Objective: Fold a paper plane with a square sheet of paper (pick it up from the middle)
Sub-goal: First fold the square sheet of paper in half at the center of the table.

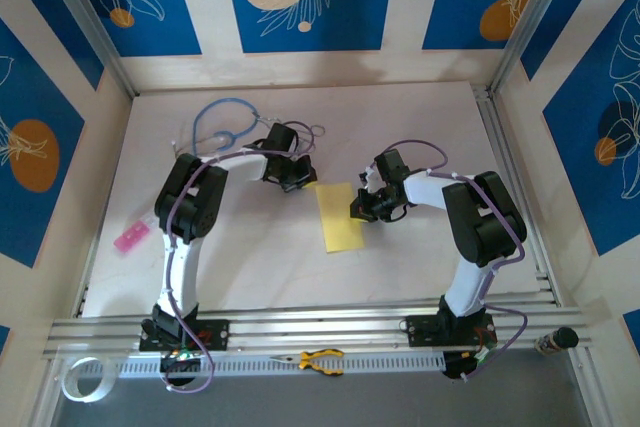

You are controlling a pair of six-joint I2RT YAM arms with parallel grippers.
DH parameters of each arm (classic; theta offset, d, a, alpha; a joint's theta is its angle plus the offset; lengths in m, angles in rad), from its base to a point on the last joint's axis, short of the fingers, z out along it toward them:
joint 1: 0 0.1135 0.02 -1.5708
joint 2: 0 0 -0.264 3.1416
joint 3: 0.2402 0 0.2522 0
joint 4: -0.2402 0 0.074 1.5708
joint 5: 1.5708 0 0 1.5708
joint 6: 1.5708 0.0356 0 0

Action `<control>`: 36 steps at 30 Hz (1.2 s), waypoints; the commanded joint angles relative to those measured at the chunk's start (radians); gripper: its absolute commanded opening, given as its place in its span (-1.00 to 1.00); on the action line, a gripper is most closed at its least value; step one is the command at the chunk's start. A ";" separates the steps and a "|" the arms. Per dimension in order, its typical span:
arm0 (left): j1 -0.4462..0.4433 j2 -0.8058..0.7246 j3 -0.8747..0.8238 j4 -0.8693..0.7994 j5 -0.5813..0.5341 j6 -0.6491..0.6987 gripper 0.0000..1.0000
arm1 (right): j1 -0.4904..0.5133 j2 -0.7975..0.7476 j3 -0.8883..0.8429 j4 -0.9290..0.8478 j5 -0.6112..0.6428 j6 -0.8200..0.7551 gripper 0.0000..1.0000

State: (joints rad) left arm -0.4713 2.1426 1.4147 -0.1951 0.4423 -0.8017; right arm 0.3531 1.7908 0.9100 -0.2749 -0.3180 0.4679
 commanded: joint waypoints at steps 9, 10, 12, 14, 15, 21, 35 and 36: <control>-0.043 -0.193 -0.092 0.017 0.002 0.037 -0.87 | -0.006 0.030 -0.015 -0.092 0.056 -0.023 -1.00; -0.053 -0.207 -0.107 0.022 0.005 0.041 -0.87 | -0.006 0.032 -0.016 -0.093 0.057 -0.025 -1.00; -0.069 -0.230 -0.133 0.034 0.014 0.044 -0.88 | -0.008 0.032 -0.014 -0.094 0.059 -0.024 -1.00; -0.077 -0.254 -0.162 0.046 0.019 0.044 -0.88 | -0.008 0.029 -0.017 -0.091 0.064 -0.019 -1.00; -0.079 -0.261 -0.169 0.045 0.019 0.047 -0.88 | -0.008 0.028 -0.019 -0.090 0.065 -0.018 -1.00; -0.086 -0.250 -0.197 0.072 0.051 0.050 -0.90 | -0.004 0.027 -0.019 -0.089 0.068 -0.018 -1.00; -0.099 -0.079 -0.064 0.069 0.110 0.072 -0.90 | -0.002 0.033 -0.014 -0.095 0.074 -0.018 -1.00; -0.099 -0.069 -0.060 0.071 0.113 0.071 -0.90 | -0.002 0.033 -0.013 -0.095 0.074 -0.018 -1.00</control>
State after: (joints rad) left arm -0.5617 2.0434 1.3178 -0.1200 0.5236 -0.7498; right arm 0.3531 1.7908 0.9100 -0.2749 -0.3180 0.4641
